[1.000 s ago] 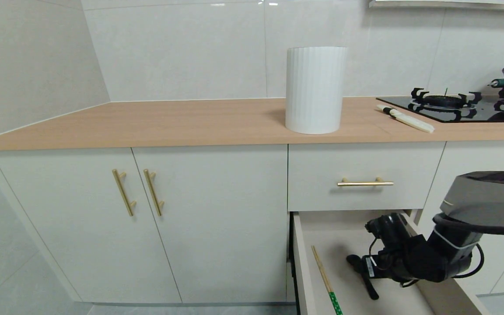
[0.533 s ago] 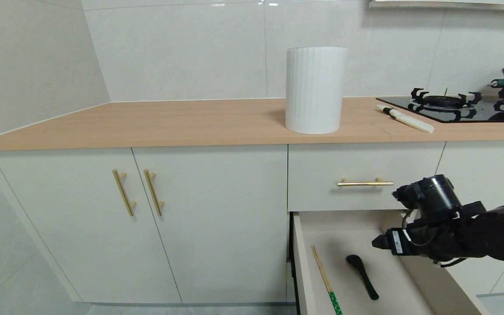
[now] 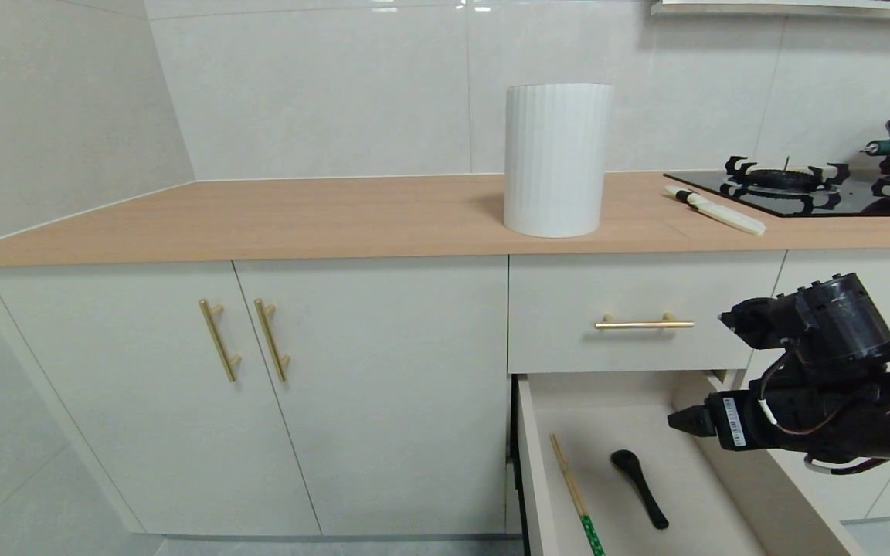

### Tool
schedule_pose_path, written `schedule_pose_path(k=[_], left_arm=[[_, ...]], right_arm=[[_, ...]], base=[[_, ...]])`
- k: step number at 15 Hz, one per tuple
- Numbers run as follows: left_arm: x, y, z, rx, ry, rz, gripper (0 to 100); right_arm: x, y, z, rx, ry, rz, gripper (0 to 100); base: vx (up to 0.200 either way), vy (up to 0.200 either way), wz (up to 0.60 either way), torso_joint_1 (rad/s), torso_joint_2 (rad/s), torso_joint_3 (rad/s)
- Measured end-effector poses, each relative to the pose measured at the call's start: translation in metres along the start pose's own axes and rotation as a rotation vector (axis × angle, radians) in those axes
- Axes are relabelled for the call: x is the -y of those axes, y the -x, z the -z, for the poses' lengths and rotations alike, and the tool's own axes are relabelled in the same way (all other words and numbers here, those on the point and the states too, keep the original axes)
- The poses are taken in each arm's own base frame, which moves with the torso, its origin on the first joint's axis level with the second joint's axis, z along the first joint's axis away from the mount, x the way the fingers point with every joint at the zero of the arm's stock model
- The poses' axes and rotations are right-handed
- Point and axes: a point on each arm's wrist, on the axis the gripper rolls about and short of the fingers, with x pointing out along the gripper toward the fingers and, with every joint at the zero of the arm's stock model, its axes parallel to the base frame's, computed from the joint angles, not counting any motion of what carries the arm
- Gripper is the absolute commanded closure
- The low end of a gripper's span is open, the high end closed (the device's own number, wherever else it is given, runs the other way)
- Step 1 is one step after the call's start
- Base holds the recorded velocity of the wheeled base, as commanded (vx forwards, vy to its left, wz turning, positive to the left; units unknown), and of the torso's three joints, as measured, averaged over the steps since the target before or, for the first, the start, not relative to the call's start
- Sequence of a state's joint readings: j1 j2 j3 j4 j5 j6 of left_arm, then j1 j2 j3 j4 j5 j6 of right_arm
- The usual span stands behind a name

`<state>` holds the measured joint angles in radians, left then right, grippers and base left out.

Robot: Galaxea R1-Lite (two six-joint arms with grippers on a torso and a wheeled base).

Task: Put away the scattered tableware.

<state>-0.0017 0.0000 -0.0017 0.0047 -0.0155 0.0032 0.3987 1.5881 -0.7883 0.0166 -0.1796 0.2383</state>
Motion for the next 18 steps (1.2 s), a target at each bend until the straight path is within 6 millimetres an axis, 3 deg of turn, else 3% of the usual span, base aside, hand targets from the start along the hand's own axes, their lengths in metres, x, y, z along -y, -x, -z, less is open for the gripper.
schedule_pose_path(k=[7, 14, 18], left_arm=[[0.0, 0.0, 0.0, 0.0, 0.0, 0.0, 0], [0.0, 0.0, 0.0, 0.0, 0.0, 0.0, 0], [0.0, 0.0, 0.0, 0.0, 0.0, 0.0, 0]], right_arm=[[-0.003, 0.004, 0.005, -0.014, 0.019, -0.013, 0], [-0.008, 0.007, 0.028, -0.242, 0.137, -0.078, 0], [-0.012, -0.011, 0.038, -0.37, 0.176, -0.099, 0]], base=[[-0.2, 0.0, 0.0, 0.004, 0.0, 0.004], [0.0, 0.0, 0.0, 0.0, 0.0, 0.0], [0.0, 0.0, 0.0, 0.0, 0.0, 0.0]])
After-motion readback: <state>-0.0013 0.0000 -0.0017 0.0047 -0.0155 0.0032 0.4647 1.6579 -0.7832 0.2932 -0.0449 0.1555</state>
